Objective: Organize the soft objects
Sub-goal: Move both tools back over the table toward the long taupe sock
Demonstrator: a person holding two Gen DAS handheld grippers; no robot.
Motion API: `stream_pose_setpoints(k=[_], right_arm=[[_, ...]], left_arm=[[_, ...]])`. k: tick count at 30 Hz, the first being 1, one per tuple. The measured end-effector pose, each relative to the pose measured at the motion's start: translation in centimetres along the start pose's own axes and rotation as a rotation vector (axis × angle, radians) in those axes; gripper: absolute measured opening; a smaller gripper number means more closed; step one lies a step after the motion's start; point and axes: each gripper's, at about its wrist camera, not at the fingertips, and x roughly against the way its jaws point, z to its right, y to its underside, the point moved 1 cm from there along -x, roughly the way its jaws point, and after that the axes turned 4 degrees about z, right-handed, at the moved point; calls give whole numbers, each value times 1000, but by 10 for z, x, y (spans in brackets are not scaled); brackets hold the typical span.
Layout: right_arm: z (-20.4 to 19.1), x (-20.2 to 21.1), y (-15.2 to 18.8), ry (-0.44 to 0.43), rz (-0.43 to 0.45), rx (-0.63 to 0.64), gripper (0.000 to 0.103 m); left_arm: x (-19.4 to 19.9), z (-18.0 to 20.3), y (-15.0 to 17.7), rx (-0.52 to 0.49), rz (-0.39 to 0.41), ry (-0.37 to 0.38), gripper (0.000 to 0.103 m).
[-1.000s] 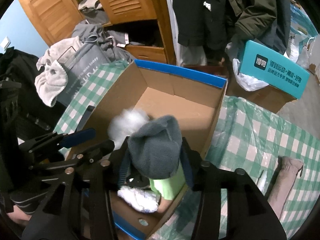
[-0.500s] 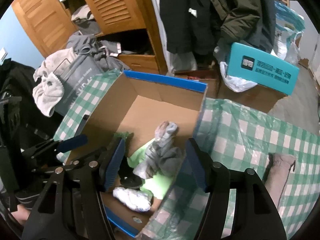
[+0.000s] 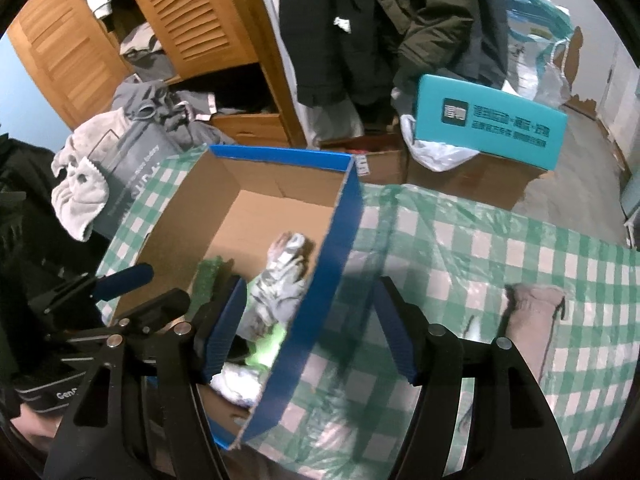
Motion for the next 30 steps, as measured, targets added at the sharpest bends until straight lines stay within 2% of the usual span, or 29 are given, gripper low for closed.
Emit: stream_pose_setpoints(k=[12,15,21,30], right_arm=[[47,18,15,68,8,-62,67],[62,23,21,88,4,-85,67],[91,32,29,123,1,-125,67],[137,42,45,178,-6,-197,67]], left_arm=[[-8,43,2,-76,-25,29,67],[-9,53,2,-89,-27,37,77],[-13,76,2,-121,-31,47,77],[-31,115,9,-163,-82,78,77]])
